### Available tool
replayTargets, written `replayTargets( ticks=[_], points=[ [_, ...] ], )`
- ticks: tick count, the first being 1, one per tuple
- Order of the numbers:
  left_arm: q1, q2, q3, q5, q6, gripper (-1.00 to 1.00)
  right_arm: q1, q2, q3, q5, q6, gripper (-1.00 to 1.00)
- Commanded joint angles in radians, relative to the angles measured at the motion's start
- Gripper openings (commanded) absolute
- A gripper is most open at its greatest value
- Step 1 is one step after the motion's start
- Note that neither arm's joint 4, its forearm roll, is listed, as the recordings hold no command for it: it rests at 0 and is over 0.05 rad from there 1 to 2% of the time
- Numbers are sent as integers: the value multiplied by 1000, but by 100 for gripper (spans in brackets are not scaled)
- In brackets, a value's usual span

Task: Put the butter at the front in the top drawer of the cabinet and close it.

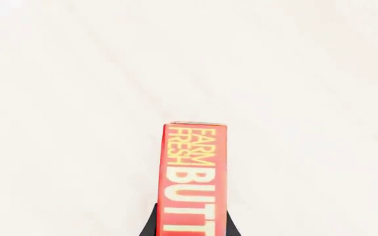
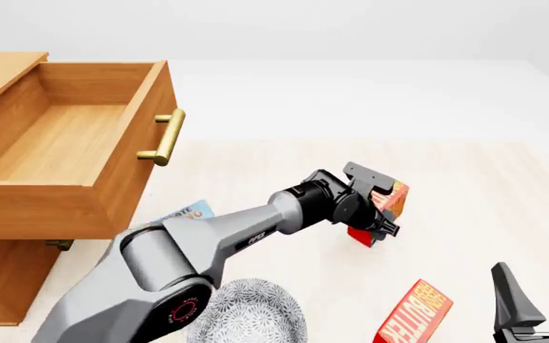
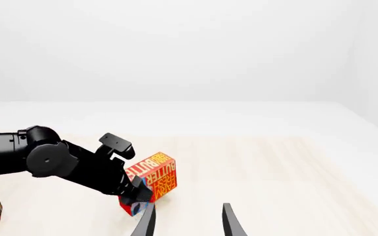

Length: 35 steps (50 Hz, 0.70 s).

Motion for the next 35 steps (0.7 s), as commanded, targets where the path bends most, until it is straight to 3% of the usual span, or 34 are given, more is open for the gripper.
replayTargets(
  ticks=[1,15,18,20,35],
  points=[
    [-7,-142,58,11,23,-100,0,-1,1,0,0,100],
    [2,-276,140,45,24,-100,0,-1,1,0,0,100],
    [-42,-341,199,26,-27,-100,0,-1,1,0,0,100],
    [-17,-358,195,60,1,-100,0,-1,1,0,0,100],
    [-1,-528,244,184,-4,-100,0,-1,1,0,0,100]
  ],
)
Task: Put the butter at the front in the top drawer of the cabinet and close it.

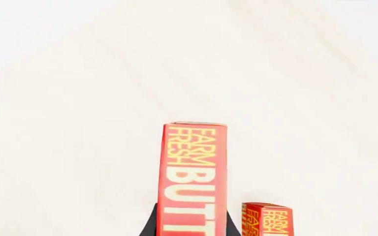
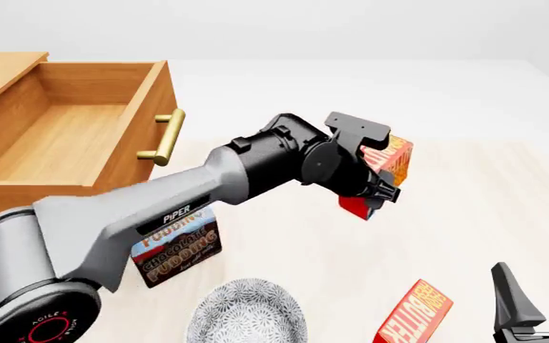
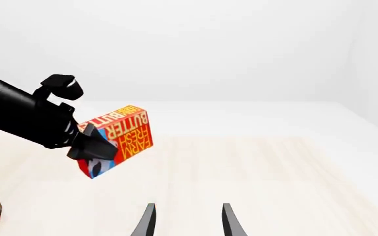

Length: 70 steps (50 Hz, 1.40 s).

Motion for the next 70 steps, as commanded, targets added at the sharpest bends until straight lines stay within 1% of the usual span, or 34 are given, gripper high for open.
replayTargets(
  ticks=[1,4,8,10,16,27,28,30,32,35,36,39,40,48,50,54,61,68,70],
  points=[
    [8,-133,18,83,17,-100,0,-1,1,0,0,100],
    [31,-148,5,117,41,-100,0,-1,1,0,0,100],
    [43,-173,-10,156,51,-100,0,-1,1,0,0,100],
    [72,-190,-20,185,65,-100,0,-1,1,0,0,100],
    [96,-224,-42,233,72,-100,0,-1,1,0,0,100],
    [181,-312,-11,286,91,-100,0,-1,1,0,0,100],
    [199,-330,-8,297,98,-100,0,-1,1,0,0,100],
    [202,-335,-8,302,100,-100,0,-1,1,0,0,100],
    [232,-361,2,316,119,-100,0,-1,1,0,0,100],
    [237,-371,6,322,120,-100,0,-1,1,0,0,100],
    [258,-394,10,338,135,-100,0,-1,1,0,0,100],
    [279,-417,14,352,138,-100,0,-1,1,0,0,100],
    [307,-442,25,359,142,-100,0,-1,1,0,0,100],
    [375,-500,55,394,161,-100,0,-1,1,0,0,100],
    [405,-525,55,409,168,-100,0,-1,1,0,0,100],
    [436,-547,49,435,181,-100,0,-1,1,0,0,100],
    [466,-569,23,470,191,-100,0,-1,1,0,0,100],
    [527,-611,20,514,212,-100,0,-1,1,0,0,100],
    [528,-619,18,518,200,-100,0,-1,1,0,0,100]
  ],
)
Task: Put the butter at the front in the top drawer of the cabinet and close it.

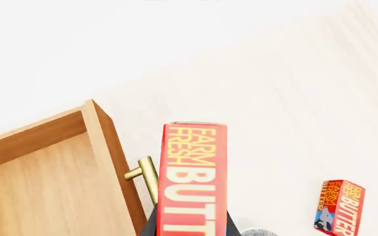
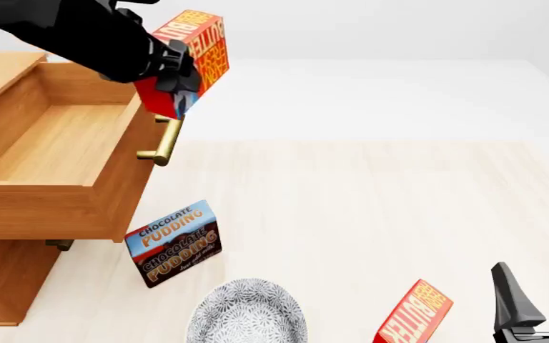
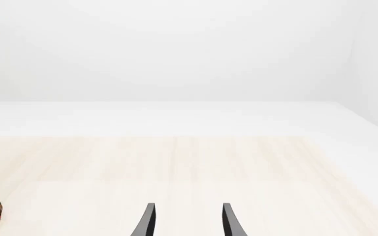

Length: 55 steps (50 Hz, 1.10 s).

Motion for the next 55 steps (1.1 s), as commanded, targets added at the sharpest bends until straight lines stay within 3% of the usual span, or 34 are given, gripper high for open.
replayTargets(
  ticks=[1,9,29,45,55],
  points=[
    [74,-74,-17,51,29,-100,0,-1,1,0,0,100],
    [120,-106,-15,84,32,-100,0,-1,1,0,0,100],
    [317,-227,123,85,65,-100,-1,-1,2,-1,0,100],
    [421,-198,138,82,71,-100,-1,3,1,-4,0,100],
    [437,-156,174,31,54,-100,-1,3,0,-4,0,100]
  ],
)
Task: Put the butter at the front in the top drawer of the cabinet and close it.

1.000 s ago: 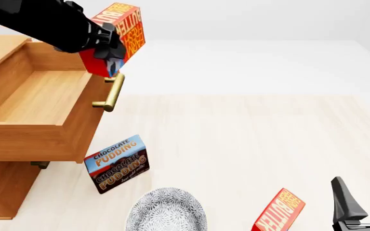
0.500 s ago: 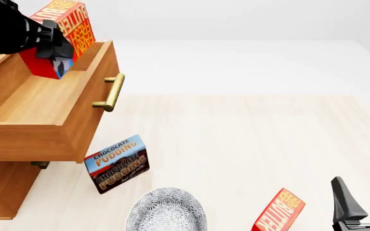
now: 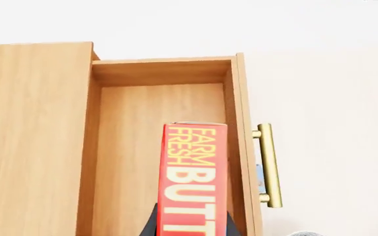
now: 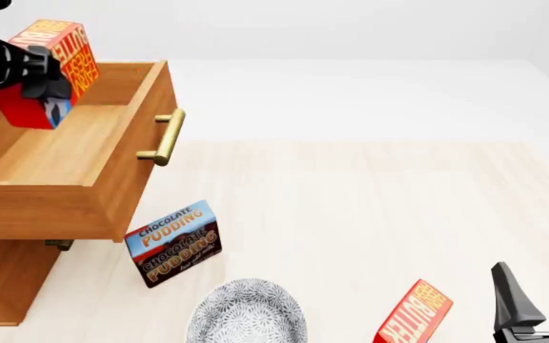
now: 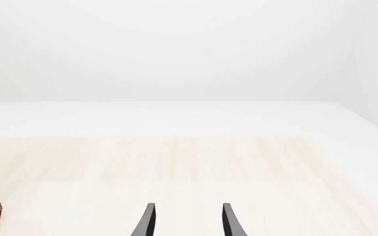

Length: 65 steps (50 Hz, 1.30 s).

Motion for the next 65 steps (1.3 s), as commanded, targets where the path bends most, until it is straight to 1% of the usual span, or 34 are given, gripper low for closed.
replayTargets(
  ticks=[1,7,11,17,25,35,46,53,65],
  points=[
    [38,27,26,-47,7,-100,0,0,1,-1,0,100],
    [46,46,72,-93,-14,-100,0,1,1,-2,0,100],
    [69,49,99,-119,-9,-100,0,3,1,-3,1,100],
    [80,55,117,-145,-16,-100,0,0,1,-2,0,100],
    [92,62,171,-198,-37,-100,0,-3,2,1,0,100],
    [98,81,193,-233,-46,-100,0,-4,2,2,0,100],
    [124,111,254,-309,-49,-100,0,-5,2,3,0,100],
    [135,113,264,-322,-42,-100,0,-5,1,3,-1,100],
    [130,126,288,-345,-54,-100,0,-5,0,5,0,100]
  ],
)
